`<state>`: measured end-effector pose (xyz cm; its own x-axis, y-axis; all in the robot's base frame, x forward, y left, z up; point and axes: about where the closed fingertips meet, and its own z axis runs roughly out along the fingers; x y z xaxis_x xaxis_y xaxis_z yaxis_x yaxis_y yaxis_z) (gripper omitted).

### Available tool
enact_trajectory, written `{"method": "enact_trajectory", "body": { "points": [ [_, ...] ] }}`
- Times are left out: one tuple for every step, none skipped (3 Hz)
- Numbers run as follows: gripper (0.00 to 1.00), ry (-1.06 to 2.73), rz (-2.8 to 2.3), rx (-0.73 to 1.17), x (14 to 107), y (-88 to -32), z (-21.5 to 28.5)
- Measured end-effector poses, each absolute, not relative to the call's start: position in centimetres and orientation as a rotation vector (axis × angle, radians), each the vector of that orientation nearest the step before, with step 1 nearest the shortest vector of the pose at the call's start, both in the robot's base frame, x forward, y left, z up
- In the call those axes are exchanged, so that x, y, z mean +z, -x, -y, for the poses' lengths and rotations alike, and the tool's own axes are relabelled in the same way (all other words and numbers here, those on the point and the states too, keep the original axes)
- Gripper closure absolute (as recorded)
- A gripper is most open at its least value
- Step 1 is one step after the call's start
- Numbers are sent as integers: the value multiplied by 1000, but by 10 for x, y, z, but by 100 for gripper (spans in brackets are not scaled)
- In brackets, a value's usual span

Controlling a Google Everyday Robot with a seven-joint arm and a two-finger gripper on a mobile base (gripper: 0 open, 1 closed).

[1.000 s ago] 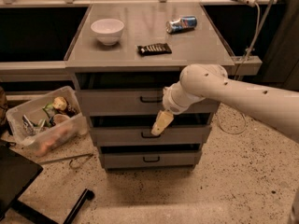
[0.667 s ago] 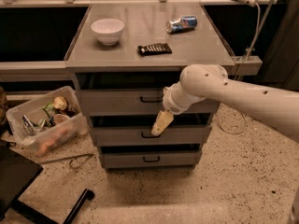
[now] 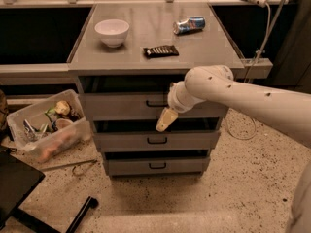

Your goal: Open top drawer

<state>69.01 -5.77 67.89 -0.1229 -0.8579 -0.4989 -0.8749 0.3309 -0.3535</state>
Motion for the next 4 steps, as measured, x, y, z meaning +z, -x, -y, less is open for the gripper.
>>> {"method": "enact_trajectory", "body": {
  "points": [
    [0, 1511, -1954, 5, 680, -708, 55],
    [0, 1533, -2020, 80, 653, -721, 58],
    [0, 1587, -2073, 209, 654, -722, 55],
    [0, 1608, -2099, 377, 683, -703, 56]
  ]
}}
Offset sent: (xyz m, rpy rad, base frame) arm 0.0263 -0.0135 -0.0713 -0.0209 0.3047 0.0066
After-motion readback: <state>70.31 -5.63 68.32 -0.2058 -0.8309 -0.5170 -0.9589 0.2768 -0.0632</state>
